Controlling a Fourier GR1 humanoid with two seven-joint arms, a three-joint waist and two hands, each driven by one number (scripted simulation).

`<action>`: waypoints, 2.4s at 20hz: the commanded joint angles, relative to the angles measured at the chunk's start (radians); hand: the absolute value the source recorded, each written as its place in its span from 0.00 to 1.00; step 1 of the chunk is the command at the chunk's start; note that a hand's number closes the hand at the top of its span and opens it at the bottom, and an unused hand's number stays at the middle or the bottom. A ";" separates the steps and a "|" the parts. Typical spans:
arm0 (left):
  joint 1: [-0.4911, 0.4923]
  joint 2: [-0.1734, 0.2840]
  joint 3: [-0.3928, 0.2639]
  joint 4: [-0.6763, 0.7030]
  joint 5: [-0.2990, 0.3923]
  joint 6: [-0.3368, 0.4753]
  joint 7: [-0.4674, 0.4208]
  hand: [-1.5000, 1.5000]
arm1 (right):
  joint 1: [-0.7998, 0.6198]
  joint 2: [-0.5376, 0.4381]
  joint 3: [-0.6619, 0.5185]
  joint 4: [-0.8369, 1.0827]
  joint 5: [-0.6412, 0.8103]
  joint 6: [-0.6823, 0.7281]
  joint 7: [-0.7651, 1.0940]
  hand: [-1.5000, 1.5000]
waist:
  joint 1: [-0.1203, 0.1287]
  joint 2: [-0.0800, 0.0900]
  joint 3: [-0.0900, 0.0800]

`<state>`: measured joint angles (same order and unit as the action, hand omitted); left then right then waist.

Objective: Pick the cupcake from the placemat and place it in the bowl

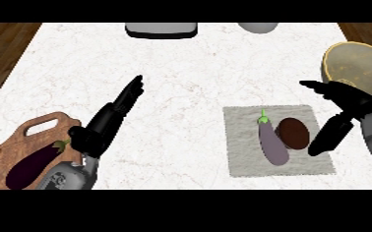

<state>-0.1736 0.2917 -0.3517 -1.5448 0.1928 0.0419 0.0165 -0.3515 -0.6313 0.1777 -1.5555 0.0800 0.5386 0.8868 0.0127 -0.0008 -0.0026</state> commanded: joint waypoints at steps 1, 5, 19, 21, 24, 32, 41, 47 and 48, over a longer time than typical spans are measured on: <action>0.012 -0.003 0.015 -0.023 0.000 -0.019 0.007 0.50 | -0.086 0.059 0.038 0.092 -0.012 0.076 0.122 0.00 | 0.001 0.002 0.002; 0.023 -0.051 0.007 -0.003 -0.046 0.007 0.013 0.50 | -0.068 0.092 0.033 0.049 -0.001 0.048 0.173 0.00 | -0.008 0.001 0.002; 0.002 -0.044 0.116 -0.043 -0.057 -0.087 0.072 0.50 | 0.096 0.163 0.085 -0.095 0.288 -0.060 0.068 0.00 | -0.013 0.000 0.003; 0.030 -0.063 0.112 -0.040 -0.072 -0.082 0.049 0.50 | 0.134 0.151 0.084 -0.143 0.335 -0.060 0.053 0.00 | -0.015 -0.001 0.003; 0.074 -0.063 0.108 0.003 -0.087 -0.123 -0.033 0.50 | 0.107 0.172 0.100 -0.062 0.426 -0.083 0.016 0.00 | -0.012 0.001 0.002; 0.053 -0.081 0.180 -0.039 -0.092 -0.178 0.027 0.50 | 0.122 0.202 0.003 0.025 0.508 -0.049 -0.072 0.00 | -0.012 0.001 0.002; 0.016 -0.172 0.150 -0.072 -0.170 -0.129 0.124 0.50 | 0.161 0.237 -0.030 0.199 0.611 -0.146 -0.256 0.00 | -0.012 0.001 0.003; 0.061 -0.175 0.168 -0.136 -0.176 -0.160 0.146 0.50 | 0.121 0.271 -0.087 0.226 0.609 -0.133 -0.324 1.00 | -0.010 0.001 0.003; 0.096 -0.143 0.197 -0.023 -0.156 -0.221 -0.006 0.50 | 0.068 0.309 -0.031 0.298 0.670 -0.194 -0.348 1.00 | -0.005 0.003 0.003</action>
<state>-0.1011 0.1337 -0.1742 -1.6141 0.0304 -0.1387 0.0807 -0.2362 -0.3637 0.1250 -1.3510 0.7009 0.4204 0.6166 0.0026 0.0000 -0.0003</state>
